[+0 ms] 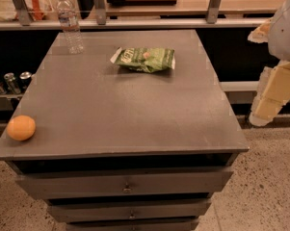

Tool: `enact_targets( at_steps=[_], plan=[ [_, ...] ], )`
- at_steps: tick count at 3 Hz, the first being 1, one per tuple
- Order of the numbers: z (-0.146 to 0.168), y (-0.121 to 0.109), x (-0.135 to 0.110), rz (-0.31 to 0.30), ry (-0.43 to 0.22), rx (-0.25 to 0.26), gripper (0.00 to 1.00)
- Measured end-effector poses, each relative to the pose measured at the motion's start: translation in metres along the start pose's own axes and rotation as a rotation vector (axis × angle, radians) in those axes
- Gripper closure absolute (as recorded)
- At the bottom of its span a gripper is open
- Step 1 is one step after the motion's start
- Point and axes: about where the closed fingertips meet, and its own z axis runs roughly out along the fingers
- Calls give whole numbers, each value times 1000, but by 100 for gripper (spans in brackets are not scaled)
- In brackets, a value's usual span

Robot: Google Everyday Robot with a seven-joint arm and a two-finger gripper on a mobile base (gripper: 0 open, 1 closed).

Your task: Move green jalapeno chip bag near orange

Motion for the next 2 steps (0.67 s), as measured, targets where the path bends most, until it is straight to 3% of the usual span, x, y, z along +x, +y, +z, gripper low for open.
enact_targets(
  at_steps=[2],
  plan=[
    [4,-7,-6,18,-21,10,0]
  ],
)
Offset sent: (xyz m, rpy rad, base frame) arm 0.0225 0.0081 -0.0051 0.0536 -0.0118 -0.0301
